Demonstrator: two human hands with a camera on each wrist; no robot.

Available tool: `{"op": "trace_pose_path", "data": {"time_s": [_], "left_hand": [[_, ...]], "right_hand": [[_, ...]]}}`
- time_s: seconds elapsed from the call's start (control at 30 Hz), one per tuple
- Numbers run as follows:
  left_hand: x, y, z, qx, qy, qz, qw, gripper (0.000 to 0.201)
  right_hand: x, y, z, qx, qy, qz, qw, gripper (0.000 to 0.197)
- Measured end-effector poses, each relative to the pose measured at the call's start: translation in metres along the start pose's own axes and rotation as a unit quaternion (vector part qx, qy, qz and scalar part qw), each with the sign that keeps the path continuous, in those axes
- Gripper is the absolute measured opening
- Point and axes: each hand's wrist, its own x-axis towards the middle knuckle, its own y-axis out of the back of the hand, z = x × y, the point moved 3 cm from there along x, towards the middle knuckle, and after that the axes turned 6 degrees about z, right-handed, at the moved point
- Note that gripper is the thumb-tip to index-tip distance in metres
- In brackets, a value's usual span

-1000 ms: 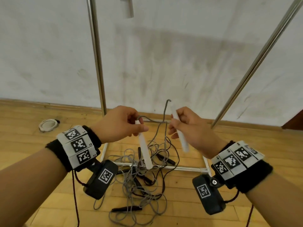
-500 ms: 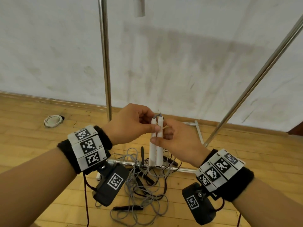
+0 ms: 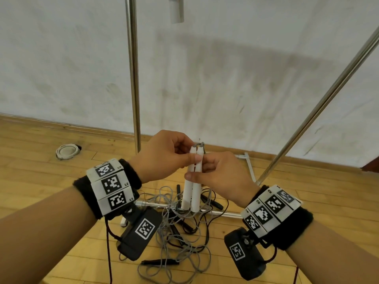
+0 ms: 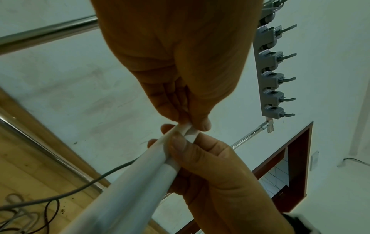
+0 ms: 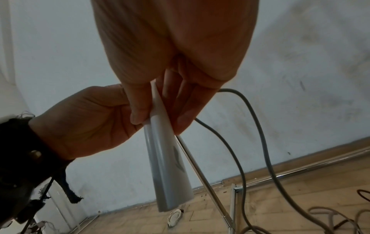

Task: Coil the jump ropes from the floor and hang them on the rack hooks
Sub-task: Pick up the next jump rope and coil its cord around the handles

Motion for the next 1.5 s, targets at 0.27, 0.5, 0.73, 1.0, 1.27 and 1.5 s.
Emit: {"op": "trace_pose_path", "data": {"time_s": [0.27,0.5,0.73,1.0,1.27,1.5], "left_hand": [[0.001,-0.005,0.000,0.056,-0.024,-0.039,0.997,0.022],[-0.016,-0.026,-0.002,0.004,-0.022,-0.166,0.986,0.035],[-0.017,-0.017,0.006,0.033,-0.018,-0.124,0.992,0.009],[-0.021,0.010,0.021,0.089,-0.029,-0.139,0.986,0.012],[-0.027,0.018,0.023,0.078,-0.031,-0.158,0.984,0.013],[-0.019,0.034,0.012,0.071,-0.006,-0.071,0.995,0.015]], "right_hand": [[0.003,0.023,-0.008,0.091,-0.005,0.069,0.993,0.017],[0.004,0.040,-0.018,0.227,-0.002,0.121,0.966,0.020],[0.000,0.047,-0.022,0.171,-0.006,0.060,0.983,0.013],[0.002,0.083,-0.009,-0.029,0.053,0.196,0.979,0.024],[-0.001,0.062,-0.003,-0.033,0.058,0.056,0.996,0.012],[-0.001,0.055,-0.011,-0.008,0.070,0.049,0.996,0.014]]}}
